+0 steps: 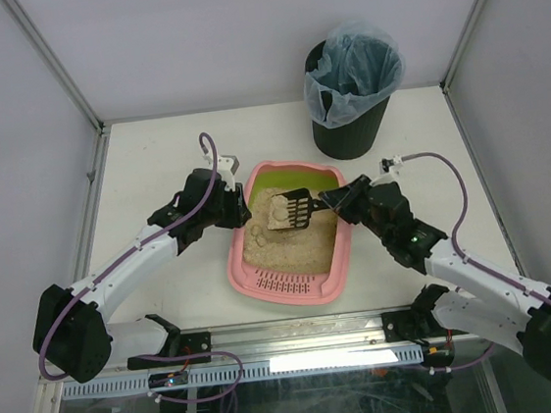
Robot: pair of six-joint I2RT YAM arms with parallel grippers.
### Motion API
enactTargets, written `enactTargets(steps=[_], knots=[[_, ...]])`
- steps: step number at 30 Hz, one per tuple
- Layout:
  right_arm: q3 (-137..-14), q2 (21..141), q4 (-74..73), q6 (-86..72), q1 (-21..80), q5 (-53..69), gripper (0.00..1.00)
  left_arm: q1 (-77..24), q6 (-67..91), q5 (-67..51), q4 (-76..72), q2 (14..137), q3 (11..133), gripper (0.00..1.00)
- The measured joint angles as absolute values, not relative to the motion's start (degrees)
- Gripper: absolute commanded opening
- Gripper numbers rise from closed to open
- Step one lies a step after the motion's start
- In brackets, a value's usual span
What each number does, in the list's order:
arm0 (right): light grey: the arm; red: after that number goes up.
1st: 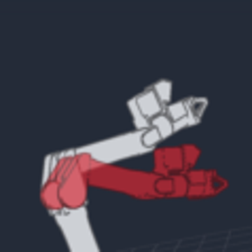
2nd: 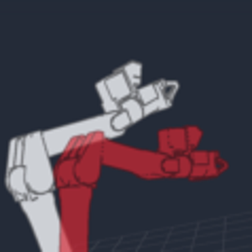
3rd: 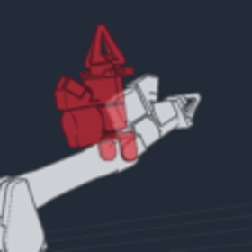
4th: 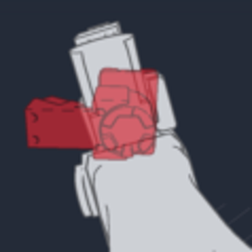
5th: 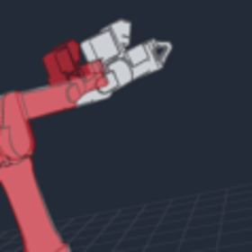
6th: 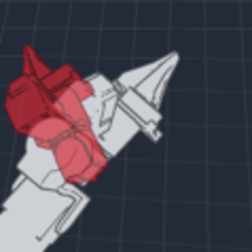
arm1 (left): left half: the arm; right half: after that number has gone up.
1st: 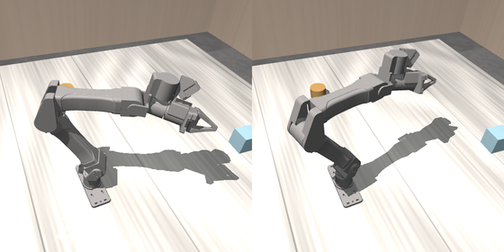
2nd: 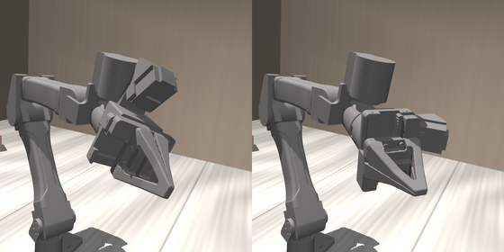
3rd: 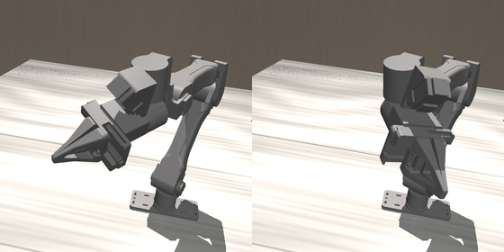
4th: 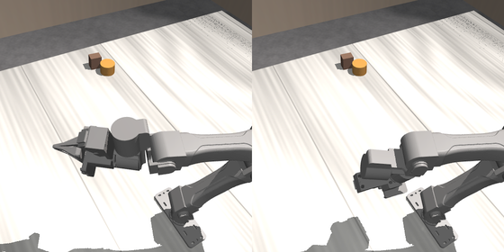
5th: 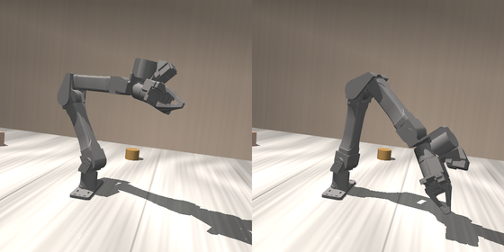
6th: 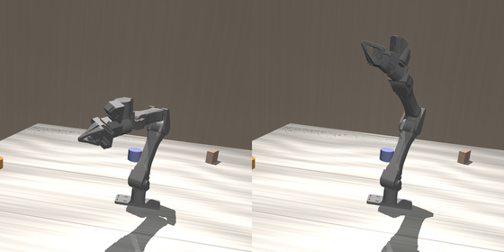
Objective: Clean the litter box
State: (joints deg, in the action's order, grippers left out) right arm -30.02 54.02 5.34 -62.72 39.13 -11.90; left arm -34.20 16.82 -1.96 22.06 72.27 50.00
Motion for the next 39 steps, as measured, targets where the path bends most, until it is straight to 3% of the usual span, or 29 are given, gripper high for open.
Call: enactTargets(steps=[9, 16, 26, 39], knots=[[-23.18, 45.89, 9.43, -68.01, 20.36, 7.55, 0.0, -34.2, 16.82, -1.96, 22.06, 72.27, 50.0, 0.3], [-17.06, 50.17, 19.55, -76.18, 15.44, 20.95, 0.0, -34.2, 15.9, -1.96, 22.06, 72.25, 50.0, 0.33], [-16.45, 47.2, 20.67, -77.89, 10.28, 25.87, 0.0, -34.17, 15.46, -2.02, 22.11, 72.27, 50.0, 0.33], [-19.55, 49.39, 19.25, -73.87, 12.73, 28.51, 0.0, -33.91, 14.63, -2.33, 22.41, 72.27, 49.95, 0.35]])
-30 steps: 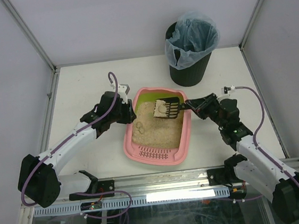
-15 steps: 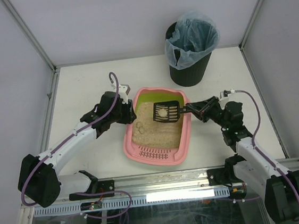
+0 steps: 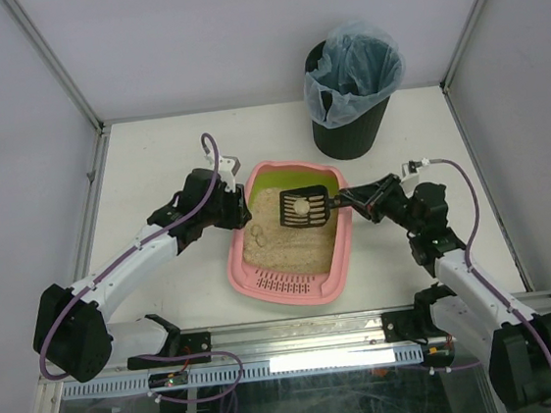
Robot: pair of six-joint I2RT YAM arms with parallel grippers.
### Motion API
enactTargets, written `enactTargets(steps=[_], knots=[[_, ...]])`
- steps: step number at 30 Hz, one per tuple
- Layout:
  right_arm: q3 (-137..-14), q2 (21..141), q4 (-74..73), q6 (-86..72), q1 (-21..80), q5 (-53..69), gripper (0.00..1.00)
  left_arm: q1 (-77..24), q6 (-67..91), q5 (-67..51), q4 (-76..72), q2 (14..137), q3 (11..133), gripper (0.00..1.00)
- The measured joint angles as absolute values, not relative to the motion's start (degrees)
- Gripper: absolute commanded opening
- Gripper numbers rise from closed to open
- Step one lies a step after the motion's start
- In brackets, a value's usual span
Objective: Clean the litter box
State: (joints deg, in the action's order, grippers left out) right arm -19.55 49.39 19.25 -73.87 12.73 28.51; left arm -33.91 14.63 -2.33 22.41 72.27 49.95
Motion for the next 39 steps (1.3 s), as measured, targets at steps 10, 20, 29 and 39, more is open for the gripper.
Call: enactTargets(steps=[10, 20, 29, 39], knots=[[-20.6, 45.43, 15.57, -71.85, 11.31, 25.85, 0.0, -32.91, 14.31, -4.34, 22.46, 72.31, 49.89, 0.36], [-27.2, 50.19, 13.5, -69.87, 12.03, 28.86, 0.0, -32.88, 14.13, -4.58, 22.52, 72.31, 49.82, 0.36], [-43.18, 55.07, 6.98, -70.0, 7.33, 26.02, 0.0, -32.53, 14.2, -5.08, 22.59, 72.25, 49.71, 0.36], [-64.71, 70.11, 3.88, -68.62, -0.32, 16.84, 0.0, -32.53, 14.24, -5.37, 22.96, 70.74, 48.71, 0.36]])
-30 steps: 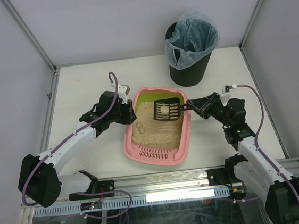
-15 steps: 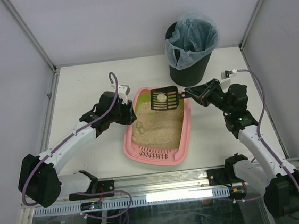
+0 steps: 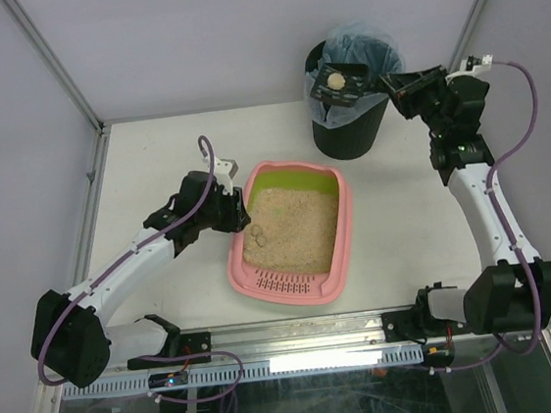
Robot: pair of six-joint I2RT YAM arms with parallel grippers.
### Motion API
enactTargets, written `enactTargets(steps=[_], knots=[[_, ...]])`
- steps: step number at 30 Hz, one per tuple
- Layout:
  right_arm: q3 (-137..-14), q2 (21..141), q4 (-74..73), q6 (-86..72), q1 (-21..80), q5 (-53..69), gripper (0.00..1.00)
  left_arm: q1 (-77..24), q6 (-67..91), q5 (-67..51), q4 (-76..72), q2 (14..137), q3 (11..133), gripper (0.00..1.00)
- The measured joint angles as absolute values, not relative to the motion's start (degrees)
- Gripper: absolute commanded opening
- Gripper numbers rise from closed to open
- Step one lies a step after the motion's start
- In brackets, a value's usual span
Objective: Clean the litter box
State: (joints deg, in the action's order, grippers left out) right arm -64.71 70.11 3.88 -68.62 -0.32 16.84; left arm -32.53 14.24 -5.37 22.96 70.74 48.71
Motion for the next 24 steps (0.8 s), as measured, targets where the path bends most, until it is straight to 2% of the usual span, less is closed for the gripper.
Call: enactTargets(steps=[6, 11, 24], knots=[[-72.75, 74.06, 0.82, -54.74, -0.51, 3.64, 0.0, -32.51, 14.24, -5.98, 23.68, 70.06, 48.42, 0.36], [-80.58, 78.83, 1.02, -36.64, -0.03, -2.96, 0.0, -32.18, 14.31, -6.35, 23.81, 70.0, 48.36, 0.36], [-83.24, 88.49, 6.26, 5.91, 7.03, -5.17, 0.0, -32.14, 14.33, -6.57, 23.83, 70.0, 48.36, 0.36]])
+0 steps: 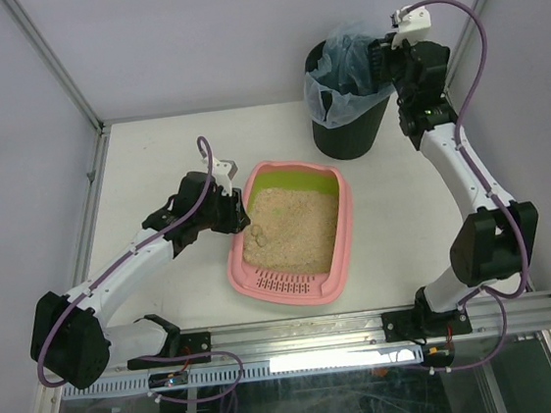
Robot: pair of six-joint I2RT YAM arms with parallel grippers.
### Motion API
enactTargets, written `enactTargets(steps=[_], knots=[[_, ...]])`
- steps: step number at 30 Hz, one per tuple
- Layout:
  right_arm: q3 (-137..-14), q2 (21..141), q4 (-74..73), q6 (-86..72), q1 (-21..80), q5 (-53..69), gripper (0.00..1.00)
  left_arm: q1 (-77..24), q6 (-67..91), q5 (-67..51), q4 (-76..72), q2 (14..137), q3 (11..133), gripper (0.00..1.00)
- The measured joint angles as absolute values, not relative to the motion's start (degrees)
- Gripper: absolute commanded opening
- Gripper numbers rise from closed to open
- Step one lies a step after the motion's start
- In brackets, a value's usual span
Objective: Clean the litter box
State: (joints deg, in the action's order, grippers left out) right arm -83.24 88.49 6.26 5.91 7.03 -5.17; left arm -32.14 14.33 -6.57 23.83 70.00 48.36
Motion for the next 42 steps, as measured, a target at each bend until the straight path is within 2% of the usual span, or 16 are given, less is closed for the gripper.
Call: enactTargets(steps=[4, 9, 14, 20, 25, 29, 35, 42], knots=[[-83.24, 87.81, 9.78, 12.49, 8.78, -5.3, 0.0, -32.14, 14.33, -6.57, 23.83, 70.0, 48.36, 0.37], [-80.23, 81.93, 12.86, 13.3, 11.27, -4.64, 0.0, -32.12, 14.33, -6.59, 23.99, 70.0, 48.36, 0.37], [-79.26, 70.52, 8.4, 1.63, 13.41, -2.0, 0.0, -31.77, 14.35, -6.92, 24.03, 69.97, 48.34, 0.37], [-78.35, 59.51, -2.79, -17.67, 14.76, 7.29, 0.0, -31.77, 14.44, -6.94, 24.27, 69.52, 48.18, 0.38], [-69.14, 56.75, -11.79, -26.17, 27.53, 9.1, 0.0, -31.4, 14.59, -6.5, 24.45, 65.82, 46.76, 0.4], [-60.05, 58.11, -19.22, -29.41, 39.2, 2.5, 0.0, -31.38, 14.68, -5.87, 23.97, 61.28, 45.63, 0.41], [-51.51, 57.95, -23.24, -35.11, 54.39, -15.33, 0.0, -31.31, 14.83, -4.95, 23.11, 59.61, 45.36, 0.41], [-43.13, 56.73, -16.93, -44.88, 60.93, -32.32, 0.0, -31.0, 14.96, -4.8, 23.07, 59.9, 45.15, 0.42]])
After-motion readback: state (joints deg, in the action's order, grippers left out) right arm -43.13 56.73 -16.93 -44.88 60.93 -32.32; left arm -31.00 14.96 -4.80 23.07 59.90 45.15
